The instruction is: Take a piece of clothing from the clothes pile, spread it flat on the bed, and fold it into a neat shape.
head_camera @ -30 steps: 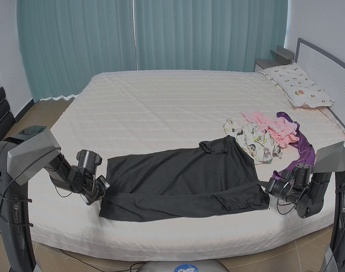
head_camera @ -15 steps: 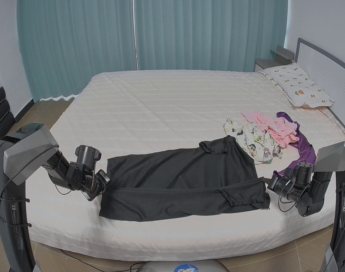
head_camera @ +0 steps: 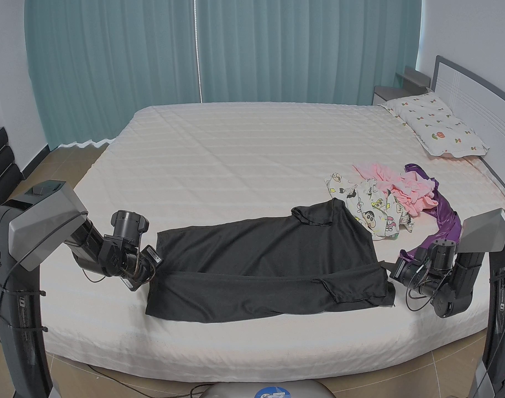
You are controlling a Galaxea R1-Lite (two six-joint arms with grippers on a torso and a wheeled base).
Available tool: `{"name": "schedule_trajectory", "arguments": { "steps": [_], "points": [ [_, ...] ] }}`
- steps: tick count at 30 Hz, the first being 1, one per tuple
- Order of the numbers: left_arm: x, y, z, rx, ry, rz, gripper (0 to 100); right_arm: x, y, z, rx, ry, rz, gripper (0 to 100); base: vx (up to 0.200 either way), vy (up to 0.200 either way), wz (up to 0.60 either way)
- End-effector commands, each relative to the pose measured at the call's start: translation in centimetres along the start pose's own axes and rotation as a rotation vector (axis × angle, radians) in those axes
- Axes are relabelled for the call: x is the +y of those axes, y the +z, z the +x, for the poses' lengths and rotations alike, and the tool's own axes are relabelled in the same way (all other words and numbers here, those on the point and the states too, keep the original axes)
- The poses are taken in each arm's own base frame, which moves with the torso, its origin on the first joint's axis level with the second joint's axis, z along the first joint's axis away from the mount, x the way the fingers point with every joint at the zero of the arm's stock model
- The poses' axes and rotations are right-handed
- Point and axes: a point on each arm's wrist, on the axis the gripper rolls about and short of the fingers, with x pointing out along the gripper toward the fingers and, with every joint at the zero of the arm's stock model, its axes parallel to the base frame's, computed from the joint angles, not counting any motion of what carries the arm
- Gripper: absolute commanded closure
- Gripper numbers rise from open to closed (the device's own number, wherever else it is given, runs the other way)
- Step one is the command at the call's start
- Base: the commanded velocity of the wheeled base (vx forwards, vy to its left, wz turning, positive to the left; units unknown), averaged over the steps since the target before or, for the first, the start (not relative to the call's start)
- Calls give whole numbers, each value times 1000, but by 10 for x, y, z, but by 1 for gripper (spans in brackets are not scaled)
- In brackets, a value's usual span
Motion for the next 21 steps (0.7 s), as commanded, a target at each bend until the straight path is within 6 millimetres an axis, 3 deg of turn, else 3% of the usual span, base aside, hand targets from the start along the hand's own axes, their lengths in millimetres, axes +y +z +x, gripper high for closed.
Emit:
{"name": "schedule_trajectory", "arguments": {
  "steps": [1, 7, 15, 21],
  "points": [
    [1, -3, 6, 7, 10, 4, 0, -2, -3, 1, 10, -3, 4, 0, 0, 0, 0],
    [11, -6, 3, 26, 38, -10, 0, -1, 0, -5, -2, -6, 16, 0, 0, 0, 0],
    [18, -1, -24, 89, -21, -72, 0, 5, 2, -11, -21, -17, 39, 0, 0, 0, 0],
    [17, -1, -24, 96, -29, -92, 0, 5, 5, -13, -31, -16, 47, 0, 0, 0, 0]
  ]
}}
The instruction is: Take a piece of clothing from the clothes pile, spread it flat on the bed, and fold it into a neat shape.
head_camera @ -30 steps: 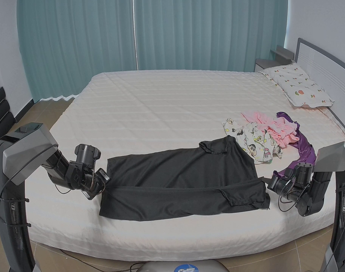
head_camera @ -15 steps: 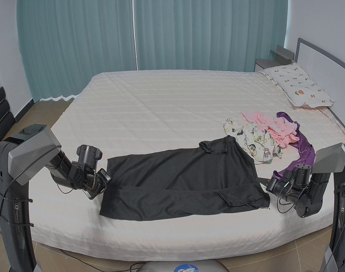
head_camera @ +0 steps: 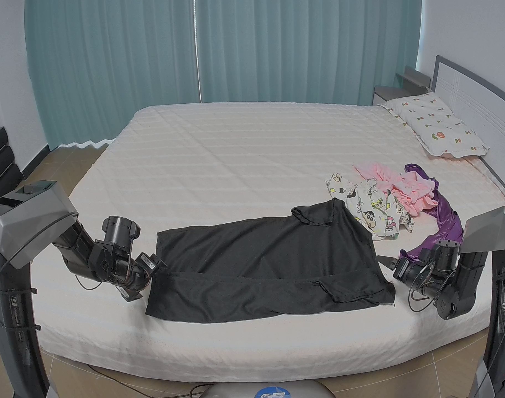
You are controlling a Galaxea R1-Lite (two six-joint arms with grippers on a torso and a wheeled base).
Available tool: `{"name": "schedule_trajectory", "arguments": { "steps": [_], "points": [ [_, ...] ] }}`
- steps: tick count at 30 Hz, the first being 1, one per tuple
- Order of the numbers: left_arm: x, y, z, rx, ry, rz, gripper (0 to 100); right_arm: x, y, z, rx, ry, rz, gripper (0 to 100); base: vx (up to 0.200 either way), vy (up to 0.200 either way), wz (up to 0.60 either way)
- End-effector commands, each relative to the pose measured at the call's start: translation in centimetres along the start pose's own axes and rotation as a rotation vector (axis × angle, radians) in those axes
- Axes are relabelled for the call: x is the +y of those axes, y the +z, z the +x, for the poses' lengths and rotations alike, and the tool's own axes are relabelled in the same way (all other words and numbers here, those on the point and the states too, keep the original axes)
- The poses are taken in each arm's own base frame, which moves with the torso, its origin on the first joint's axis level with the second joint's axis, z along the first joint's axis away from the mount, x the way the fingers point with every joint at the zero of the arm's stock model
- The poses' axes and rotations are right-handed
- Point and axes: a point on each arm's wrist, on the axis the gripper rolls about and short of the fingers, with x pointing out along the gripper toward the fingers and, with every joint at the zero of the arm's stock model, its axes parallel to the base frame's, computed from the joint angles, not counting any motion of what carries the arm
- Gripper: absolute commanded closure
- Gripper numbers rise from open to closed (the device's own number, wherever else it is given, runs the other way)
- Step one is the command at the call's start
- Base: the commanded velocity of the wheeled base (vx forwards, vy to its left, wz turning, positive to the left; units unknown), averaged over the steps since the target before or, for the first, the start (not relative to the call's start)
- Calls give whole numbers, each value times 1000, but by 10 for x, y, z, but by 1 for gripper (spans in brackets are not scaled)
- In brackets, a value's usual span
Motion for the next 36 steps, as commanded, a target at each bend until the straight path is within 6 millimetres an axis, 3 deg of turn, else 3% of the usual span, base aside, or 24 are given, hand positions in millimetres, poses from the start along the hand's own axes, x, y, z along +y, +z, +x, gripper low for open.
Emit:
{"name": "schedule_trajectory", "arguments": {
  "steps": [1, 11, 26, 32, 36],
  "points": [
    [-2, 2, -6, -9, -13, -2, 0, 2, 3, -2, -10, 5, 2, 0, 0, 0, 0],
    [-2, 2, -7, -7, -13, -3, 0, 3, 6, -3, -22, 4, 17, 0, 0, -180, 0],
    [-3, 13, -17, -40, -32, -43, 0, 2, 4, -2, -15, 1, 18, 0, 0, 0, 0],
    [-2, 15, -16, -42, -35, -61, 0, 3, 3, -2, -17, -5, 16, 0, 200, 0, 0],
    [-2, 15, -15, -41, -34, -61, 0, 2, 3, -2, -15, -6, 16, 0, 0, 0, 0]
  ]
}}
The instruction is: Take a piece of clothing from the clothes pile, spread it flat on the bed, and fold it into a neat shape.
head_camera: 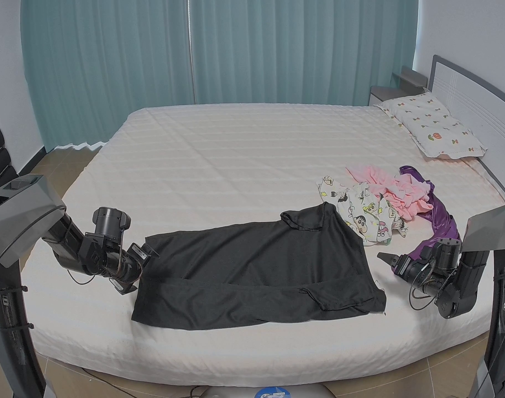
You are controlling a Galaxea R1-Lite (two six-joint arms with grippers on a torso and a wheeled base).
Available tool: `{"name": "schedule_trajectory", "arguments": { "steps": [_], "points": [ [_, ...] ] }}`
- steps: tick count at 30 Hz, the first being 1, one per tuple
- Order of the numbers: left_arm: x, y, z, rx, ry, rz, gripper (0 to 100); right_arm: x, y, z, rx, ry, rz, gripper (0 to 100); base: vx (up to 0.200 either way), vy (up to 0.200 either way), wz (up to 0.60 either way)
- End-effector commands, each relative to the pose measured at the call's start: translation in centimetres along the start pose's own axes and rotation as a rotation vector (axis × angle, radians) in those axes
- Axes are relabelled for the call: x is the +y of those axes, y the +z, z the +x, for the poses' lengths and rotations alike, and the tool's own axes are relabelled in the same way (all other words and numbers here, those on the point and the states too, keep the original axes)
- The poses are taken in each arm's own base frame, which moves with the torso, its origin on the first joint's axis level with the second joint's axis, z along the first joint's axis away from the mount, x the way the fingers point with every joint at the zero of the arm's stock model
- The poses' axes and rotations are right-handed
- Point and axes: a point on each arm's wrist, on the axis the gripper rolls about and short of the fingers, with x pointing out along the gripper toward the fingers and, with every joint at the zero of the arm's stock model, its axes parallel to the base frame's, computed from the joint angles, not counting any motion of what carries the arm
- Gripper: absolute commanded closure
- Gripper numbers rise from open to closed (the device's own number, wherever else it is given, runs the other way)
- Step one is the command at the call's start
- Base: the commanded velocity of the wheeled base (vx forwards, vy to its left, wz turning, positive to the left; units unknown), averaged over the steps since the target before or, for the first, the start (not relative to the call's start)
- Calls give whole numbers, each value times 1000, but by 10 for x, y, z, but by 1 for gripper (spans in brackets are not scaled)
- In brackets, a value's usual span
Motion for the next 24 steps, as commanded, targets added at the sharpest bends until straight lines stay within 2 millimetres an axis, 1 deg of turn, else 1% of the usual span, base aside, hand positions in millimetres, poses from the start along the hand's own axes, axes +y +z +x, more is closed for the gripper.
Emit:
{"name": "schedule_trajectory", "arguments": {
  "steps": [1, 9, 11, 14, 16, 20, 21, 22, 23, 24],
  "points": [
    [0, 0, 1, 0, 0, 0, 0, -1, -1, 0, 1, -2, 0, 0, 0, 0, 0],
    [-3, 3, 1, -10, -10, -4, 0, 0, -1, 0, 2, -1, 0, 0, 0, 0, 0],
    [-9, 10, 0, -32, -33, -6, 0, 0, 0, 0, 1, -1, -1, 0, 0, 0, 0],
    [-18, 16, 0, -61, -57, -2, 0, 1, 0, 0, -2, 1, -2, 0, 0, 0, 0],
    [-29, 24, 1, -97, -81, 7, 0, 1, 0, 0, 0, 1, -2, 0, 0, 0, 0],
    [-45, 38, 15, -150, -110, 42, 0, 1, -1, 1, 2, 2, -2, 0, 0, 0, 0],
    [-45, 38, 15, -150, -110, 42, 0, 1, -1, 1, 2, 2, -2, 0, 0, 0, 0],
    [-51, 43, 25, -164, -119, 87, 0, 2, -2, 1, 5, 5, -4, 0, 0, 0, 0],
    [-52, 44, 29, -166, -121, 100, 0, 3, -2, 1, 5, 7, -5, 0, 0, 0, 0],
    [-53, 46, 40, -169, -121, 123, 0, 3, -2, 1, 7, 7, -5, 0, 0, 0, 0]
  ]
}}
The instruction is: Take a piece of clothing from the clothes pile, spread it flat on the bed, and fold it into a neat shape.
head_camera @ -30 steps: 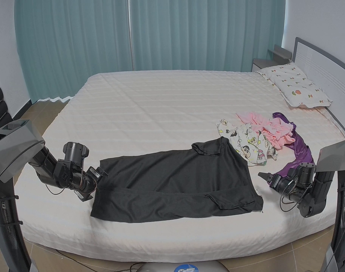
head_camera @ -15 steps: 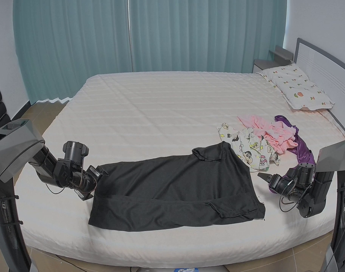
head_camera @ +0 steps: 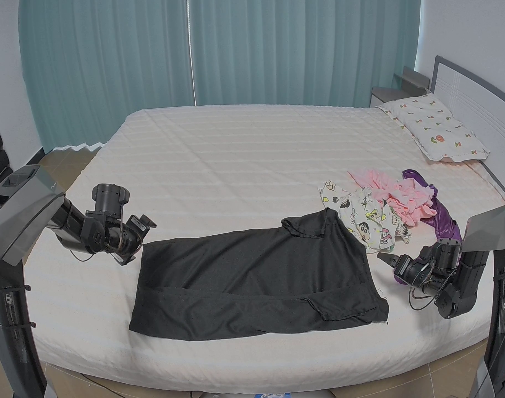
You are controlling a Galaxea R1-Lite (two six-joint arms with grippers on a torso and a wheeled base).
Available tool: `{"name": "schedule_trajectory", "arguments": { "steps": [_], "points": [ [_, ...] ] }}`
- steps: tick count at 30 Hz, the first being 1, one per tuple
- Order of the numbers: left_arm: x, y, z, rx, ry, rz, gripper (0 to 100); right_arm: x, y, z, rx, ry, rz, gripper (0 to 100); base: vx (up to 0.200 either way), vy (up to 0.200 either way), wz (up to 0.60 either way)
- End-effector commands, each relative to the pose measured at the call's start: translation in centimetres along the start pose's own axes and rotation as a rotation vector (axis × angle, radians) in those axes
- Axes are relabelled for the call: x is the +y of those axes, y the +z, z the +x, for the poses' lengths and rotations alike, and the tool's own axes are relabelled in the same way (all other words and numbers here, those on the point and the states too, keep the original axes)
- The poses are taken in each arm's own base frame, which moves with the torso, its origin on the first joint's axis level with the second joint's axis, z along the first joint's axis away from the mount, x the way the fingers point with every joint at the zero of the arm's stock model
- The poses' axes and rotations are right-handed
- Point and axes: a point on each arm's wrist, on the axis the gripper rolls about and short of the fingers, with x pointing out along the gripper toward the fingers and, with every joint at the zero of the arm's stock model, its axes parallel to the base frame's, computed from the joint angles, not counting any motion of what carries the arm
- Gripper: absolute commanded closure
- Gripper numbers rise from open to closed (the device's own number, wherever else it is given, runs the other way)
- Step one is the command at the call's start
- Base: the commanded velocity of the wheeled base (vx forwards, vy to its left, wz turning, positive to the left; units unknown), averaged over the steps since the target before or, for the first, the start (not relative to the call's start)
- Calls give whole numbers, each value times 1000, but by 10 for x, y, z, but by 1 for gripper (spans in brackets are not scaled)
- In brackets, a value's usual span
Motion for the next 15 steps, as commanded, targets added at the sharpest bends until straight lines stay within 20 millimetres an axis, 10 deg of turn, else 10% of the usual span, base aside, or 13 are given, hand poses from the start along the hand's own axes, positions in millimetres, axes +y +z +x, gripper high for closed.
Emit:
{"name": "schedule_trajectory", "arguments": {
  "steps": [1, 6, 15],
  "points": [
    [-2, 5, 43, -21, -8, 80, 0, 2, -2, 1, 7, 6, -3, 0, 0, 0, 0],
    [3, 5, 83, -24, -15, 177, 0, 3, -4, 1, 15, 6, -3, 0, 0, 0, 0],
    [11, 20, 92, -54, -23, 235, 0, 7, -11, 2, 38, 15, -10, 0, 0, 0, 0]
  ]
}}
